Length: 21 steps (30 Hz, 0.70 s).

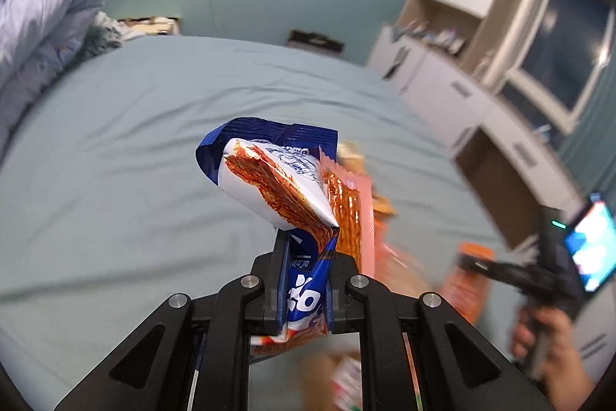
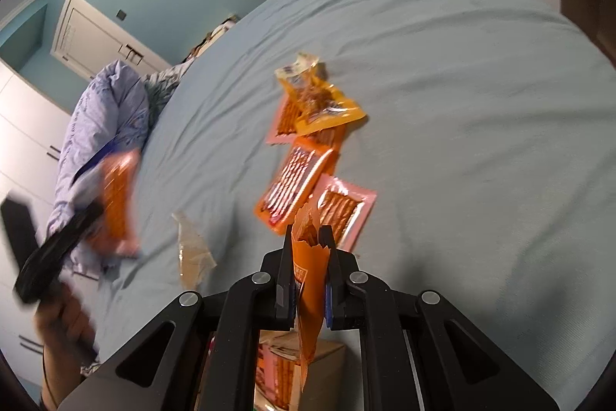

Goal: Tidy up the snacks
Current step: 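Grasp the blue-and-white snack bag with the left gripper while the right holds its packet, then drop the blue bag and orange packet into the cardboard box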

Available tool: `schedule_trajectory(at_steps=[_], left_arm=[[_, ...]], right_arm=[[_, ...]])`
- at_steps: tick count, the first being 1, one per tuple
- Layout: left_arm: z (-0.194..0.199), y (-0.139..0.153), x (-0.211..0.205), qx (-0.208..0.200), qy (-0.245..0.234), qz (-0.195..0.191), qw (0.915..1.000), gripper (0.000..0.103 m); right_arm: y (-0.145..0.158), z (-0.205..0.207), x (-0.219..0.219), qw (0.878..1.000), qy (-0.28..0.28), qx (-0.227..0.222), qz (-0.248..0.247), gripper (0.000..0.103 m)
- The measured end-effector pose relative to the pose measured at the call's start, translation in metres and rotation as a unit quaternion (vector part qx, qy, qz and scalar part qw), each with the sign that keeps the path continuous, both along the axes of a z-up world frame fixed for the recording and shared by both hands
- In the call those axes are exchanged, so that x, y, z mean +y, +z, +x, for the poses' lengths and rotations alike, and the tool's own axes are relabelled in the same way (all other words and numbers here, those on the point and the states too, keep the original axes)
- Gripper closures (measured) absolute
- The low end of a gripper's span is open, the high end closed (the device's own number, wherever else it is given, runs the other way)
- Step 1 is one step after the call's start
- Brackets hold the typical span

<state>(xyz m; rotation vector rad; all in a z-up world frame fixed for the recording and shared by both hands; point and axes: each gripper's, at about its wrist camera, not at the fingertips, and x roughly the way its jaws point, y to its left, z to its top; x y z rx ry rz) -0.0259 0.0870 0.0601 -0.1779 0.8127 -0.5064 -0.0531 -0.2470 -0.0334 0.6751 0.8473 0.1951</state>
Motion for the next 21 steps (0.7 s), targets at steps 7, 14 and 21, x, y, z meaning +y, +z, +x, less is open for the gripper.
schedule_trajectory(at_steps=[7, 14, 21], left_arm=[[-0.074, 0.019, -0.045, -0.081, -0.165, -0.012, 0.9829, 0.089], [-0.062, -0.018, -0.086, 0.016, -0.252, 0.041, 0.9667, 0.077], [-0.043, -0.022, -0.065, 0.019, -0.183, 0.033, 0.9823, 0.028]], right_arm=[[0.011, -0.028, -0.001, 0.999, -0.031, -0.023, -0.016, 0.095], [0.013, -0.064, -0.007, 0.997, -0.058, -0.042, 0.008, 0.095], [0.023, -0.100, 0.000, 0.994, -0.046, -0.085, 0.047, 0.095]])
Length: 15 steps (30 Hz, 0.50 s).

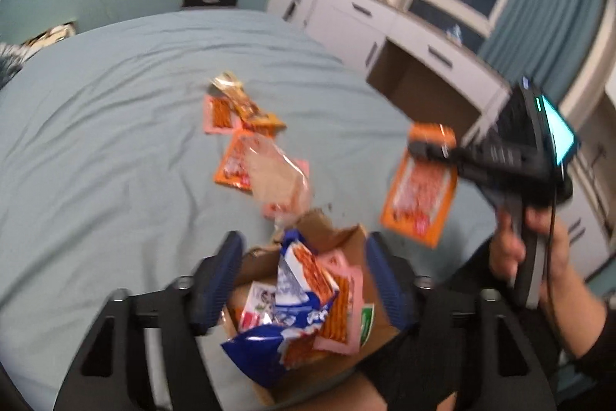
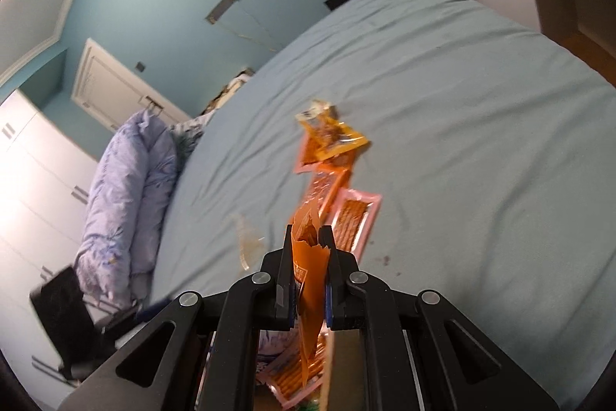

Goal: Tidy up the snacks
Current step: 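Drop the blue bag and orange packet into the cardboard box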

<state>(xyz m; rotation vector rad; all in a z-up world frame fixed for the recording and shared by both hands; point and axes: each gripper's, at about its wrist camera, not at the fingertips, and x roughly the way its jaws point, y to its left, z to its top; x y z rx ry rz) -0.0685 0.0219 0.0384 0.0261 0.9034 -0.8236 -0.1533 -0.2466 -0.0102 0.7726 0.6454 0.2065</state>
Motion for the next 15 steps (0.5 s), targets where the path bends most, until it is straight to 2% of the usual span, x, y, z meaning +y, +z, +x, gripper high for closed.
schedule_trajectory(at_steps=[3, 6, 10, 13, 14, 15], left_arm=[[0.013, 0.005, 0.010, -0.021, 0.048, -0.010, 0.9986, 0.027], [0.025, 0.005, 0.025, -0.024, 0.102, -0.013, 0.9944, 0.027], [0.040, -0.004, 0.039, -0.014, 0.153, -0.007, 0.9880, 0.027], [0.043, -0.007, 0.044, -0.007, 0.166, -0.002, 0.9861, 0.027], [0.043, -0.008, 0.044, -0.008, 0.168, 0.002, 0.9858, 0.027], [0.043, -0.009, 0.042, -0.010, 0.169, 0.007, 0.9855, 0.027]], right_arm=[[0.001, -0.005, 0.011, 0.999, 0.031, -0.012, 0.001, 0.095], [0.000, -0.008, 0.033, 0.995, 0.097, -0.020, 0.008, 0.095], [0.001, -0.005, 0.062, 0.985, 0.167, -0.027, -0.017, 0.093], [-0.002, 0.005, 0.081, 0.981, 0.186, -0.003, -0.056, 0.090], [-0.006, 0.009, 0.086, 0.981, 0.179, 0.015, -0.077, 0.085], [-0.008, 0.013, 0.085, 0.981, 0.168, 0.028, -0.095, 0.072]])
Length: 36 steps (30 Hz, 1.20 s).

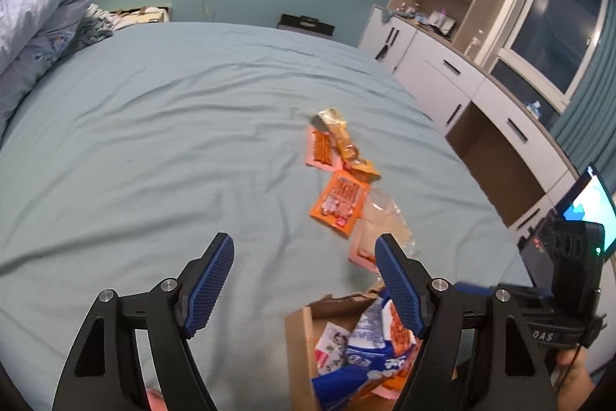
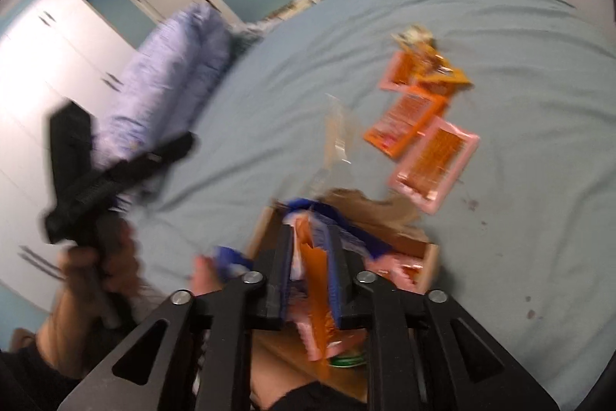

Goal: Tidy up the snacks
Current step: 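Drop the blue bag and orange packet into the cardboard box, then move the right gripper over the pile and grasp a pink spicy-strip packet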

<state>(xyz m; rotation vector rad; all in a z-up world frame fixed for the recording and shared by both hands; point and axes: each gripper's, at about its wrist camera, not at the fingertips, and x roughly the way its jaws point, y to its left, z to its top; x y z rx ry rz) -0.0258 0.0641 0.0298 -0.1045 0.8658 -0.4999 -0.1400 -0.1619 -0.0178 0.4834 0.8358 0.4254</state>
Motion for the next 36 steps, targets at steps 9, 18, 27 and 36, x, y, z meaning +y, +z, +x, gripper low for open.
schedule_trajectory(at_steps=[9, 18, 27, 36], left_arm=[[-0.002, -0.009, 0.002, 0.030, 0.016, 0.050, 0.9982, 0.027], [0.009, -0.018, 0.003, 0.049, 0.022, 0.061, 0.9967, 0.027], [0.023, -0.031, -0.001, 0.071, 0.020, 0.082, 0.9939, 0.027], [0.034, -0.041, -0.007, 0.087, 0.012, 0.089, 0.9922, 0.027]], right_arm=[[0.015, -0.002, -0.042, 0.988, -0.150, -0.018, -0.023, 0.028], [-0.016, 0.078, -0.051, 0.979, -0.152, 0.127, -0.049, 0.028], [-0.031, 0.158, -0.008, 0.970, -0.092, 0.168, -0.147, 0.028], [-0.055, 0.203, 0.036, 0.963, -0.033, 0.157, -0.216, 0.040]])
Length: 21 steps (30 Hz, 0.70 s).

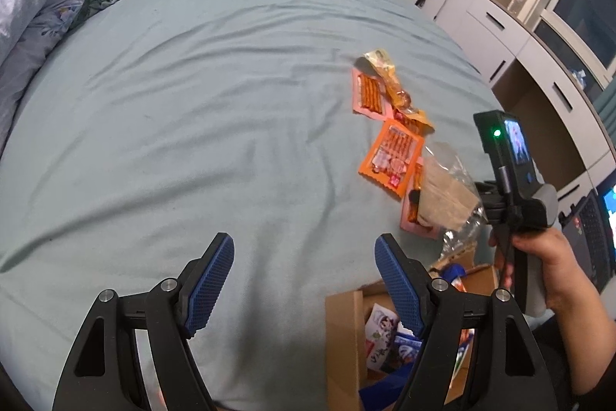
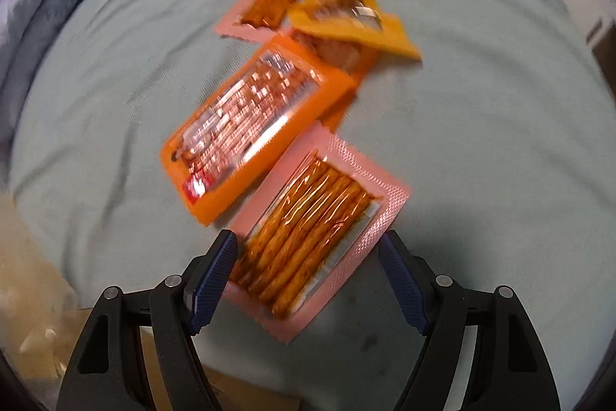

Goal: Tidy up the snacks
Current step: 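Move the right gripper over the pile and grasp a pink spicy-strip packet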

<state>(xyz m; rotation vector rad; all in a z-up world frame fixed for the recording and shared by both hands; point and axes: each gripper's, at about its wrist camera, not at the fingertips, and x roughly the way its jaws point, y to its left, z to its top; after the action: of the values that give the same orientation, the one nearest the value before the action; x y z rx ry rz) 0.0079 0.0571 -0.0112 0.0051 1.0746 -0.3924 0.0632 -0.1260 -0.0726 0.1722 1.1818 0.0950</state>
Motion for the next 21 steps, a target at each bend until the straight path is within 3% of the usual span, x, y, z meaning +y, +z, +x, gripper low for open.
schedule_trajectory(at_steps=[4, 7, 8, 9, 16, 21], left_arm=[[0.005, -0.003, -0.002, -0.001, 0.003, 0.008, 1.0000, 0.027], [0.007, -0.006, -0.003, 0.002, 0.007, 0.016, 0.9998, 0.027], [0.007, -0.007, -0.003, 0.002, 0.009, 0.020, 0.9998, 0.027], [0.006, -0.008, -0.002, 0.002, 0.011, 0.025, 0.9996, 0.027], [0.004, -0.006, 0.004, -0.007, 0.030, 0.042, 0.9986, 0.027], [0.001, -0.002, 0.010, -0.013, 0.042, 0.040, 0.9982, 0.027]], right_arm=[[-0.003, 0.005, -0.001, 1.000, 0.011, -0.005, 0.024, 0.043], [0.000, 0.003, -0.010, 0.999, 0.009, -0.009, 0.043, 0.053], [0.004, 0.003, -0.012, 0.998, 0.006, -0.015, 0.053, 0.074], [0.007, 0.002, -0.016, 0.999, -0.005, -0.019, 0.041, 0.103], [0.002, -0.005, -0.044, 0.994, -0.042, -0.015, 0.100, 0.103], [0.032, -0.031, -0.064, 0.989, -0.061, -0.059, 0.124, 0.103]])
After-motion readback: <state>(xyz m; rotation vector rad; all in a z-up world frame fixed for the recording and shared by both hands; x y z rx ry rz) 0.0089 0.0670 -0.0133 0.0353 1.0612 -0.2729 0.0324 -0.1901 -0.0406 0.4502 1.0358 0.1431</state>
